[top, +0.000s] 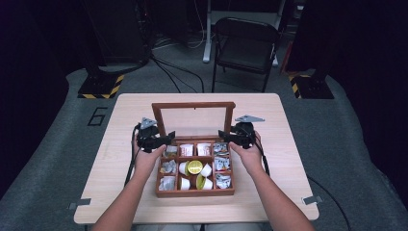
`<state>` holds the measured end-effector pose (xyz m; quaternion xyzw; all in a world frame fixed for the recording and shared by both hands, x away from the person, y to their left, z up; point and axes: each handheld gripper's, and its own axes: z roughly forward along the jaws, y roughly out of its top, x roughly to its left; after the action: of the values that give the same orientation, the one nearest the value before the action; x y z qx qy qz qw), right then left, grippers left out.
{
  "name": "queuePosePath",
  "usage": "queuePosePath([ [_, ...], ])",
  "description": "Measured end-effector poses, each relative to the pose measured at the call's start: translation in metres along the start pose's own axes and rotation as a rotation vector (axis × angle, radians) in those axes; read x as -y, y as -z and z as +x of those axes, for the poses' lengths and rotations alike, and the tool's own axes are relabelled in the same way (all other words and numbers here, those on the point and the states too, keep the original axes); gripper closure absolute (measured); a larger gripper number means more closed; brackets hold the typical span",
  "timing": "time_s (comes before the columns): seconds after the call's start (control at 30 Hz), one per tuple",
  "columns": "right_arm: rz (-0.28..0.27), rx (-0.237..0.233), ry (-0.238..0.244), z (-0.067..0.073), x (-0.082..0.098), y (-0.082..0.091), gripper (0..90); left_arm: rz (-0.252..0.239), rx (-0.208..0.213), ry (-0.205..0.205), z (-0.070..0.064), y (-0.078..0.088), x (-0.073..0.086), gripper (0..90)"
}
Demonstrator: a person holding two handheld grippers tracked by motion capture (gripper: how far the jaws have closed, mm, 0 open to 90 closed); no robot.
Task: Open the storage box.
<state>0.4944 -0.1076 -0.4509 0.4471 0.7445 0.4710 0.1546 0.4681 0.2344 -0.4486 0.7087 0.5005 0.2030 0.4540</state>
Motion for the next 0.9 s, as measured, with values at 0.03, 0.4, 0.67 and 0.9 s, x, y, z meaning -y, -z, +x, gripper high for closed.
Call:
queuePosePath([
  [0.03, 0.0, 0.0, 0.0, 0.0, 0.0, 0.0, 42.9, 0.0, 0.0, 0.0, 0.0, 0.0, 0.0, 30.0],
  [0.4, -0.029, -0.078, -0.039, -0.008, 0.002, -0.01, 42.8, -0.002, -0.004, -0.005, 0.001, -0.001, 0.001, 31.0],
  [0.67, -0.037, -0.075, -0.043, -0.01, 0.002, -0.009, 46.3, -0.018, -0.024, 0.005, 0.001, -0.004, 0.0, 33.9],
  [0.9, -0.04, -0.047, -0.034, -0.009, 0.002, -0.011, 48.7, -0.028, -0.034, 0.023, 0.004, -0.008, -0.001, 40.0],
])
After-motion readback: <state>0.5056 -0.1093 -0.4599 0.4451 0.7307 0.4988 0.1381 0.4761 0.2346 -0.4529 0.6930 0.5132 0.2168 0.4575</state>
